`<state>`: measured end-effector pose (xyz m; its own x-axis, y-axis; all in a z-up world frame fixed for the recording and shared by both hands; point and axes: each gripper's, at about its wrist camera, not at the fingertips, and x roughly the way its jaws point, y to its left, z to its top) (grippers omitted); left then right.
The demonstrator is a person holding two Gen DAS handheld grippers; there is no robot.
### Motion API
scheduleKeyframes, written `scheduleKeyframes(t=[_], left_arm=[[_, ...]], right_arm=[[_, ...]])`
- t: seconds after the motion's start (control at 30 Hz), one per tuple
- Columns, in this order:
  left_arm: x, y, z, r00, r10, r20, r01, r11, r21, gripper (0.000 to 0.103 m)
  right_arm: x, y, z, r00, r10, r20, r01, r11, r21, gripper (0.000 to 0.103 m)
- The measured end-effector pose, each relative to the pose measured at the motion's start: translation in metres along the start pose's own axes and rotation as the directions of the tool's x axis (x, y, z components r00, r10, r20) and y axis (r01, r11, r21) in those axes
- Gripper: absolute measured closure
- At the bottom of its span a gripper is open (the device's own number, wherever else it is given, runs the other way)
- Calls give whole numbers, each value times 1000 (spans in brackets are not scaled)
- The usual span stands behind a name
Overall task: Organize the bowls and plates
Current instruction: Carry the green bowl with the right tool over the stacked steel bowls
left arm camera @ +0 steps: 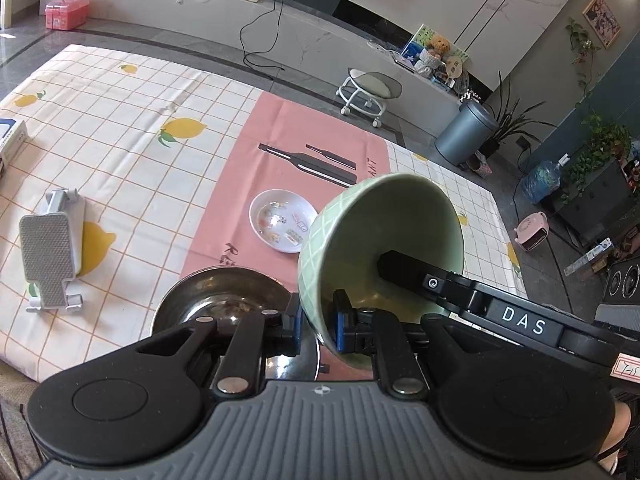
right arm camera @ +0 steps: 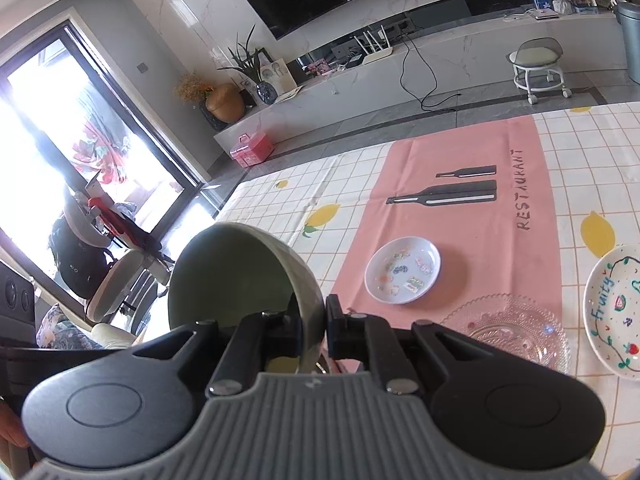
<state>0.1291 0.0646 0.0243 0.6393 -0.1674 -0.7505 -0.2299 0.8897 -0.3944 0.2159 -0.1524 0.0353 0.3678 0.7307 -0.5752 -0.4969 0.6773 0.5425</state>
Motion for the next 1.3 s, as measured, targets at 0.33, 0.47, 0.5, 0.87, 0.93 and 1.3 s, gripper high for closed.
scheduleKeyframes(t=[0.33,0.47,0.5,0.87,0.93,1.3], left_arm=[[-4,23,-36,999,-34,17,33,999,6,85],[0,31,-39,1000,-21,8,21,1000,13,85],[0,33,-40,1000,-12,8,11,1000,15,85],[0,52,-49,993,113,23,-114,993,23,85],[1,53,-50,991,130,25,-131,991,33,85],[9,52,-51,988,156,15,-156,986,59,84]], right_arm=[[-2,19,-42,999,-40,-5,40,998,41,93],[5,16,-49,999,-40,-26,42,997,71,92],[9,16,-50,999,-40,-34,43,996,77,92],[48,28,-63,992,-29,-120,39,996,78,93],[52,29,-66,991,-28,-130,39,996,82,93],[59,28,-70,989,-55,-140,68,993,92,93]])
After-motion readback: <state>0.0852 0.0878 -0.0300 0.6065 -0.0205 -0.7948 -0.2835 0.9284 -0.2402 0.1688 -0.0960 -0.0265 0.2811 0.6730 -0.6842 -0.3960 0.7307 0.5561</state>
